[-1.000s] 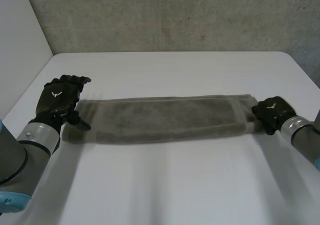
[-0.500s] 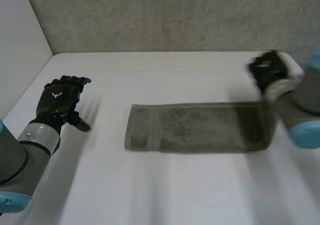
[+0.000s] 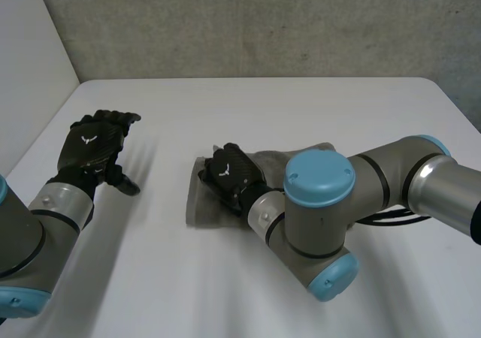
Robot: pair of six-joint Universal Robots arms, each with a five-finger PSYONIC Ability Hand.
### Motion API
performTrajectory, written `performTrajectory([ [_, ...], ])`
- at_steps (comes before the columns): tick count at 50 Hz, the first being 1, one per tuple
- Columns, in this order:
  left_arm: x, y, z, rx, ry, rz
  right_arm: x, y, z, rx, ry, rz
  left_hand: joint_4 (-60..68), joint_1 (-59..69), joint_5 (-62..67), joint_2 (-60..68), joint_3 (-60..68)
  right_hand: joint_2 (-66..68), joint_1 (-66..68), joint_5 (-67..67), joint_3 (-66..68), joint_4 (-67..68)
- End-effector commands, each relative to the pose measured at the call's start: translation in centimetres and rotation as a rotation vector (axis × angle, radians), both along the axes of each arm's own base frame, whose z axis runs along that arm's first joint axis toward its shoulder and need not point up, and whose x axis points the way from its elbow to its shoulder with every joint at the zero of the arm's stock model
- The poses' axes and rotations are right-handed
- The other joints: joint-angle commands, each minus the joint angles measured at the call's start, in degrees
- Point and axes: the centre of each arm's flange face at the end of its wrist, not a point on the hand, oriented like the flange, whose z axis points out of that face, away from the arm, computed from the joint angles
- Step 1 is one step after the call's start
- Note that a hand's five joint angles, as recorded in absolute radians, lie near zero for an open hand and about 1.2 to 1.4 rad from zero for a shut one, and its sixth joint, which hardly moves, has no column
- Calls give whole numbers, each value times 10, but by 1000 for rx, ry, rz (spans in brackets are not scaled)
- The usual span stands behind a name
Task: Fold the towel.
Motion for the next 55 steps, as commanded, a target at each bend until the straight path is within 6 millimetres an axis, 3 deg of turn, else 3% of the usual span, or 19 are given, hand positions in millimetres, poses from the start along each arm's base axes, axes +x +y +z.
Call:
performTrajectory([
  [1,-1,0,-2,4,-1,-3,7,-5,9,15,-59,-5,-46,-48,-126,-47,-42,46,42,35,33,34],
  [4,-1,1,-2,7,-2,-3,10,-4,1,38,-56,2,-46,-48,-126,-47,-42,46,42,35,33,34],
  [5,-1,1,-3,9,-2,-3,14,2,-2,48,-50,22,-46,-48,-126,-47,-42,-75,-79,-86,-88,-87],
  [6,-1,1,-4,12,-3,-3,17,11,-6,61,-38,54,-46,-48,-126,-47,-42,-480,-484,-490,-492,-491],
  [7,-1,1,-4,12,-3,-3,17,11,-6,61,-38,54,-46,-48,-126,-47,-42,-484,-488,-494,-497,-495],
  [8,0,2,-4,15,-4,-2,17,16,-8,71,-24,66,-48,-50,-128,-49,-44,-654,-658,-665,-667,-666],
  [12,0,2,-5,16,-4,-2,13,17,-3,92,-19,57,-50,-52,-130,-51,-46,-654,-658,-665,-667,-666],
  [14,0,2,-5,16,-4,-2,4,21,18,98,-28,54,-51,-53,-131,-53,-47,-654,-658,-665,-667,-666],
  [17,0,2,-5,16,-4,-2,-6,17,29,100,-38,36,-51,-53,-131,-53,-47,-654,-658,-665,-667,-666],
  [22,0,3,-5,16,-4,-3,-63,-6,68,63,-80,-95,-51,-53,-131,-53,-47,-654,-658,-665,-667,-666],
  [23,0,3,-5,16,-4,-3,-63,-6,68,63,-80,-95,-51,-53,-131,-53,-47,-654,-658,-665,-667,-666],
  [28,-1,3,-5,16,-5,-5,-109,-26,51,119,-24,-243,-51,-53,-131,-53,-47,-654,-658,-665,-667,-666],
  [30,-1,3,-5,18,-4,-5,-135,-30,26,185,31,-307,-51,-53,-131,-53,-47,-654,-658,-665,-667,-666],
  [33,-2,4,-5,16,-5,-11,-153,-33,8,223,77,-346,-51,-53,-131,-53,-47,-600,-604,-611,-613,-611],
  [38,-4,5,-5,17,-6,-19,-168,-40,-18,224,170,-375,-51,-53,-131,-53,-47,-456,-460,-466,-469,-467],
  [44,-7,7,-7,23,-7,-26,-171,-48,-28,208,216,-373,-51,-53,-131,-53,-47,-236,-240,-247,-249,-248],
  [46,-8,9,-7,23,-7,-33,-173,-53,-26,197,208,-385,-51,-53,-131,-53,-47,44,40,33,31,33],
  [52,-9,9,-6,22,-6,-32,-168,-60,-11,136,179,-391,-53,-55,-133,-54,-49,46,42,35,33,34],
  [55,-9,9,-5,16,-4,-34,-163,-67,9,58,149,-387,-53,-55,-133,-54,-49,46,42,35,33,34],
])
